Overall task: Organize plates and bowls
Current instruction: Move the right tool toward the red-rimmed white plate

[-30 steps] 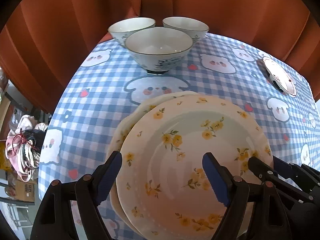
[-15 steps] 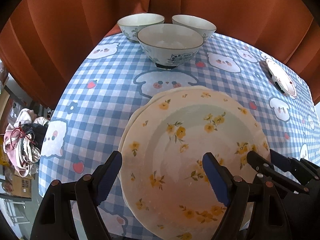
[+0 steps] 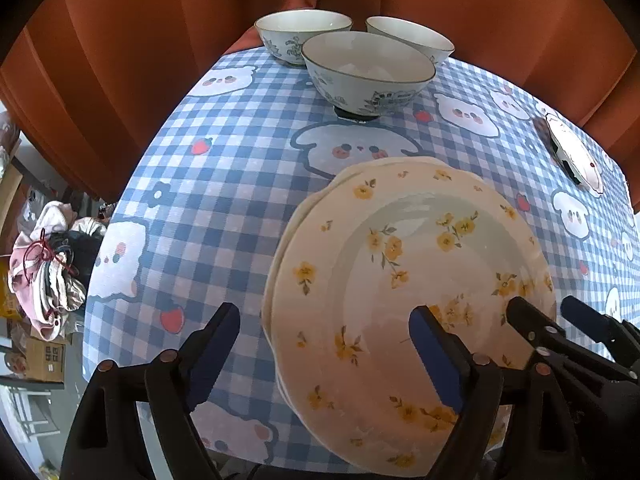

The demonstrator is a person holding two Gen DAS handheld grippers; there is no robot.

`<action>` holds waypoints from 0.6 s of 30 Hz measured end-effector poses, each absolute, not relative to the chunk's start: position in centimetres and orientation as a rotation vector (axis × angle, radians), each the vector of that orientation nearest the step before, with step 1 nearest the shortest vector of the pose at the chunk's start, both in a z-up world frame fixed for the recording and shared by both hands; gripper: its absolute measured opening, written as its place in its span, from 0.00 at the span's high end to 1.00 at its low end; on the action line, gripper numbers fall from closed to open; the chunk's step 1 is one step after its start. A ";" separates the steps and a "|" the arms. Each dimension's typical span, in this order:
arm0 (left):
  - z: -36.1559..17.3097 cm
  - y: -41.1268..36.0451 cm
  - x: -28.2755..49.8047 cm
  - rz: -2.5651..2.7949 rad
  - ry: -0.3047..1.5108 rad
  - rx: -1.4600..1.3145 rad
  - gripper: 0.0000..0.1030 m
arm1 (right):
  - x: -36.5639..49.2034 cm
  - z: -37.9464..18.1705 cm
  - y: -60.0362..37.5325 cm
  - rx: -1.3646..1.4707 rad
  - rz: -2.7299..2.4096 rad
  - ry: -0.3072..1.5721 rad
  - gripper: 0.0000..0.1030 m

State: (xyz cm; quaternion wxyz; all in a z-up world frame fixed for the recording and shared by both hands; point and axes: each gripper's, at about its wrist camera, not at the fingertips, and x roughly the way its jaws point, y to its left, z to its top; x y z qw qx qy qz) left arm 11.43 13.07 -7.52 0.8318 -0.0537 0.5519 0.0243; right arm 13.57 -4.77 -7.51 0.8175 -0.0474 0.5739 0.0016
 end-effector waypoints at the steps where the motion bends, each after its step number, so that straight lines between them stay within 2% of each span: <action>1: -7.2 13.0 11.4 0.045 1.165 -0.104 0.14 | 13.5 -7.2 -4.8 -0.099 0.004 1.220 0.32; 18: -3.8 7.6 12.8 0.014 1.087 -0.078 0.13 | 13.7 -2.9 -10.0 0.002 0.040 1.125 0.31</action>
